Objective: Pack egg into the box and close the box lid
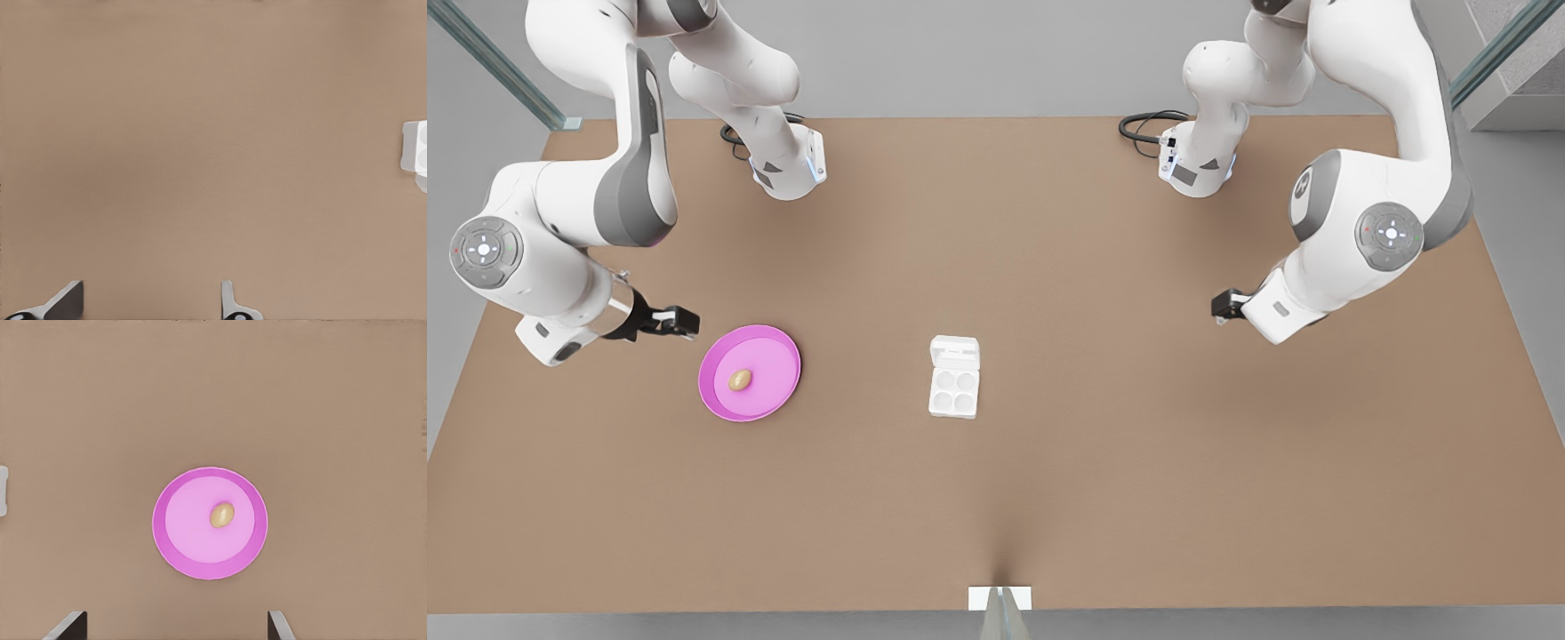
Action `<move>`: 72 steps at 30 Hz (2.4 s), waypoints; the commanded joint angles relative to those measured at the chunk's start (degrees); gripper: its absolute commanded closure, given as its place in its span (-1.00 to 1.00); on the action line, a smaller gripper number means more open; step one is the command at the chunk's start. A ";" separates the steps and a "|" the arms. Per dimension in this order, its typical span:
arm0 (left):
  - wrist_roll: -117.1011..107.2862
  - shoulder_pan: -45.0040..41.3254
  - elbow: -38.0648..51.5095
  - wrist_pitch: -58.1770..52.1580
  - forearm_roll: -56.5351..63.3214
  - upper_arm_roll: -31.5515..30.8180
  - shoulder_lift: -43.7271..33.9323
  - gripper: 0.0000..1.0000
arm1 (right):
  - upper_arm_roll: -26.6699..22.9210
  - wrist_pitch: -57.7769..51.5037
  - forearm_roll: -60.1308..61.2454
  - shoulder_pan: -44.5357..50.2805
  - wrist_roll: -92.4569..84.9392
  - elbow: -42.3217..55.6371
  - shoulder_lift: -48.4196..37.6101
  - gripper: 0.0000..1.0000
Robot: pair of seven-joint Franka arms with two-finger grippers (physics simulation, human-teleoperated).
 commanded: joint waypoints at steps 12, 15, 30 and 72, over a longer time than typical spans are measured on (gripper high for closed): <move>-2.34 0.98 0.42 2.92 1.27 0.23 0.55 -1.00 | -0.52 18.91 0.18 -0.09 2.89 9.32 24.30 -1.00; -2.34 1.16 0.42 2.92 1.27 0.32 0.81 -1.00 | -0.17 26.73 0.09 -0.44 2.80 -5.00 17.38 -1.00; -3.31 0.89 0.42 0.99 1.27 0.06 1.16 -1.00 | -0.08 43.87 -4.65 -0.09 10.71 -24.96 13.50 -1.00; -4.01 1.07 1.03 -0.42 0.74 -0.03 1.51 -1.00 | 0.01 55.92 -4.04 -2.11 10.01 -38.58 12.09 -1.00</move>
